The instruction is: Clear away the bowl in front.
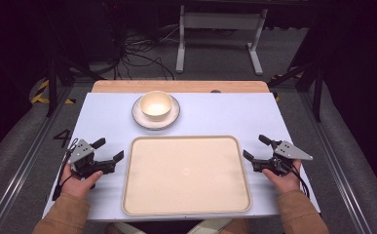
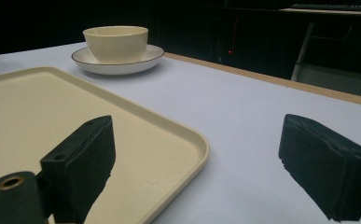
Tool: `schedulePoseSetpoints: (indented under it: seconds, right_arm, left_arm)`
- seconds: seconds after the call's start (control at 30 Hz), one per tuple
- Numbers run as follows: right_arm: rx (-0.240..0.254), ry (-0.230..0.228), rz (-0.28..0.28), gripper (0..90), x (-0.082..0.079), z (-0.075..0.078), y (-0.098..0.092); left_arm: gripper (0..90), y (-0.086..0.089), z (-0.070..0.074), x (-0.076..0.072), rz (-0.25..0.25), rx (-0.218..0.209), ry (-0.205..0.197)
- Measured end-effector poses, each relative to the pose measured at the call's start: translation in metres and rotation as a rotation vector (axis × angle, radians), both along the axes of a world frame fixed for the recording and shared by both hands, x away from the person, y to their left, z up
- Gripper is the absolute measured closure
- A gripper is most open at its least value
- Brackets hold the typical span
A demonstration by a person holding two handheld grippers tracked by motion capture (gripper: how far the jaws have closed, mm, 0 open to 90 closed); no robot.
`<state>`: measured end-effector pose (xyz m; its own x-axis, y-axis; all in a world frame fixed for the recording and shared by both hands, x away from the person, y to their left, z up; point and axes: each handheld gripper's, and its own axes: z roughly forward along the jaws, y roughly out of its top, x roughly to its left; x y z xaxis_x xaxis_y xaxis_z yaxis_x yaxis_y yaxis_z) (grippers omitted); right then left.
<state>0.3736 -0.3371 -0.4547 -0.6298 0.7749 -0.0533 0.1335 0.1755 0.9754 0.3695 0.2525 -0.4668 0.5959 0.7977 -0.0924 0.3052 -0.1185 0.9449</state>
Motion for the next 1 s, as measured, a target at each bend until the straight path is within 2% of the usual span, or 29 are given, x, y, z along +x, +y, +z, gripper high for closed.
schedulePoseSetpoints:
  seconds: [0.1, 0.3, 0.7, 1.0]
  right_arm:
    - [0.011, 0.002, -0.002, 9.8, 0.0, 0.0, -0.001]
    - [0.005, 0.004, 0.016, 7.3, 0.0, 0.0, -0.001]
    - [0.01, 0.006, 0.019, 7.2, 0.001, 0.0, -0.002]
    - [0.029, 0.01, 0.012, 7.2, 0.001, 0.0, -0.003]
  left_arm:
    - [9.8, 0.0, 0.0, -0.003, 0.001, -0.018, 0.002]
    - [10.0, -0.002, 0.001, -0.005, -0.011, -0.005, 0.007]
    - [12.1, 0.0, 0.026, -0.005, 0.008, -0.023, -0.035]
    - [12.1, -0.007, 0.039, -0.002, -0.012, -0.016, -0.034]
